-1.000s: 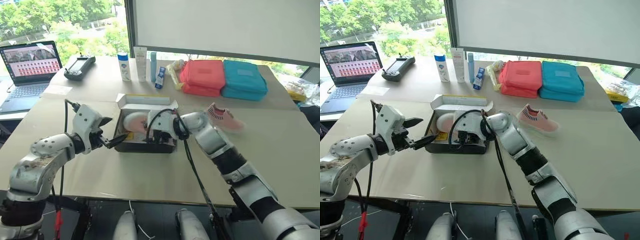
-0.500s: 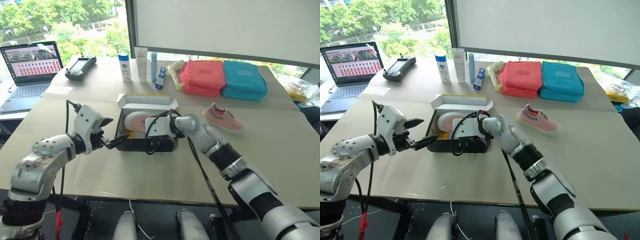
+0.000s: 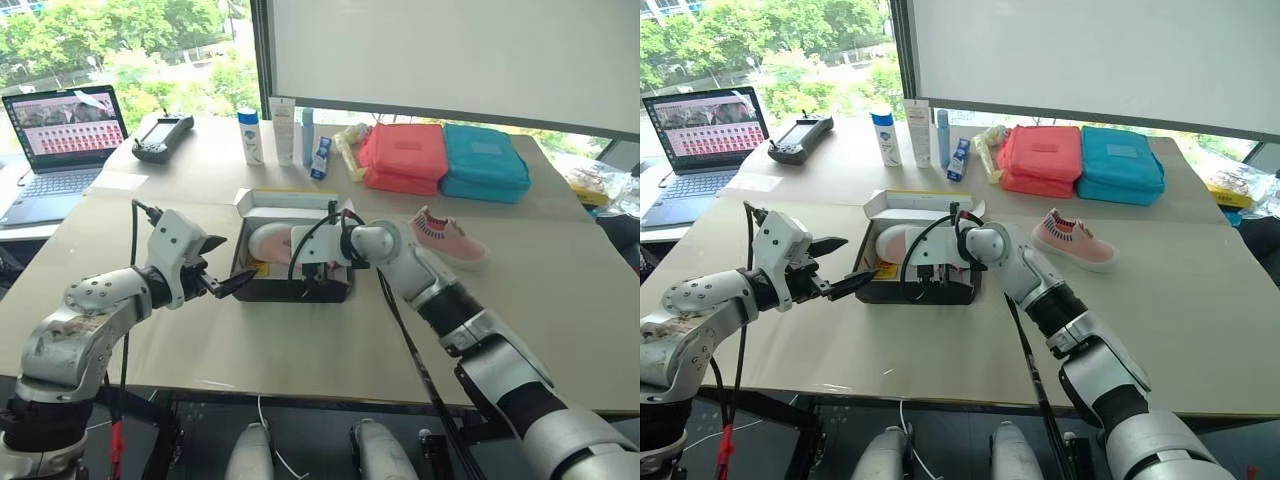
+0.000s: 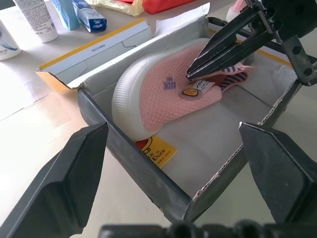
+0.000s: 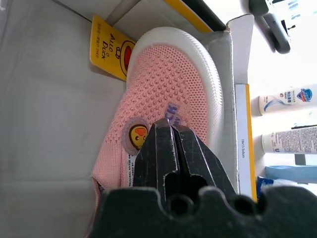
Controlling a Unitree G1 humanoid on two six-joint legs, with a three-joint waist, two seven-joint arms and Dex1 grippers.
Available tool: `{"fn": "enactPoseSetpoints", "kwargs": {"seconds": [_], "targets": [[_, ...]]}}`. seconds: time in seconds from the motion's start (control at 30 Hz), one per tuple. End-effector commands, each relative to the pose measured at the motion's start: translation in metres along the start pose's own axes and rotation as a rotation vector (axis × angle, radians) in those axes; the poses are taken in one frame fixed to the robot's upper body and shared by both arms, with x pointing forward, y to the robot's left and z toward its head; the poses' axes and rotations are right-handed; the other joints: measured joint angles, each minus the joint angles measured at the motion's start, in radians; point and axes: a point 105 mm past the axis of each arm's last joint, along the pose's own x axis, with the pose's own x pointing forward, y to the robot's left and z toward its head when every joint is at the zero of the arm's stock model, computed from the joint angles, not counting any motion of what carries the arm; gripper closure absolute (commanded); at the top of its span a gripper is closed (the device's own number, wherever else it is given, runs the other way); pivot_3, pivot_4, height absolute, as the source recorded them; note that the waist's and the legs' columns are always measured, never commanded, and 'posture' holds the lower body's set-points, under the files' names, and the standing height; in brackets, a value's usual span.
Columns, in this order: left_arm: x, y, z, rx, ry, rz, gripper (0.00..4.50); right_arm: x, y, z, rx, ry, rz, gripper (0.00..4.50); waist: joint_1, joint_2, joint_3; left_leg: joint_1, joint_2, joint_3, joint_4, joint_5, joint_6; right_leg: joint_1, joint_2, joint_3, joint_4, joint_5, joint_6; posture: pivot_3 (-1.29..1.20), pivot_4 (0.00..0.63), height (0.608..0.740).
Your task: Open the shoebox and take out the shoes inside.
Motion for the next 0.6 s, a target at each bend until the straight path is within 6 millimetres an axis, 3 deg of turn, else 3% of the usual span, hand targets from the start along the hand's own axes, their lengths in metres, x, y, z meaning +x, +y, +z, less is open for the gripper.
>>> {"fn": "enactPoseSetpoints", "kwargs": {"seconds": [0.03, 0.13, 0.17, 0.33, 0.6], "targets": [[-0.001, 0.000, 0.012, 0.048, -0.042, 0.007, 0.00, -0.012, -0.004, 0.011, 0.102, -0.078, 0.041, 4.46, 0.000, 0.000, 0.000, 0.000, 0.000, 0.000, 0.000, 0.000, 0.000, 0.000, 0.000, 0.000, 0.000, 0.000, 0.000, 0.00, 0.150, 0.740], [0.000, -0.001, 0.011, 0.043, -0.042, 0.006, 0.00, -0.031, -0.016, 0.014, 0.072, -0.066, 0.107, 3.74, 0.001, 0.000, 0.000, -0.004, 0.000, 0.000, -0.001, 0.000, 0.000, 0.000, 0.000, 0.000, 0.001, 0.000, 0.000, 0.00, 0.150, 0.740], [0.000, -0.001, 0.010, 0.041, -0.043, 0.006, 0.00, -0.035, -0.019, 0.013, 0.029, -0.042, 0.124, 3.28, 0.003, 0.001, 0.001, -0.004, 0.000, 0.000, -0.001, 0.000, 0.000, 0.000, 0.000, 0.000, 0.001, 0.000, 0.000, 0.00, 0.150, 0.740], [0.004, -0.003, 0.011, 0.037, -0.052, 0.003, 0.00, -0.035, -0.029, 0.011, -0.098, 0.011, 0.116, 1.61, -0.001, 0.001, 0.001, -0.004, 0.000, 0.000, -0.004, 0.000, 0.000, -0.002, 0.001, 0.000, 0.000, -0.002, 0.002, 0.00, 0.150, 0.740], [0.005, -0.004, 0.009, 0.030, -0.056, 0.009, 0.00, -0.019, -0.022, 0.021, -0.217, 0.024, 0.224, 1.61, 0.000, 0.001, 0.001, -0.004, 0.000, 0.000, -0.011, 0.001, 0.000, -0.004, 0.002, 0.000, 0.000, -0.006, 0.006, 0.00, 0.150, 0.740]]}}
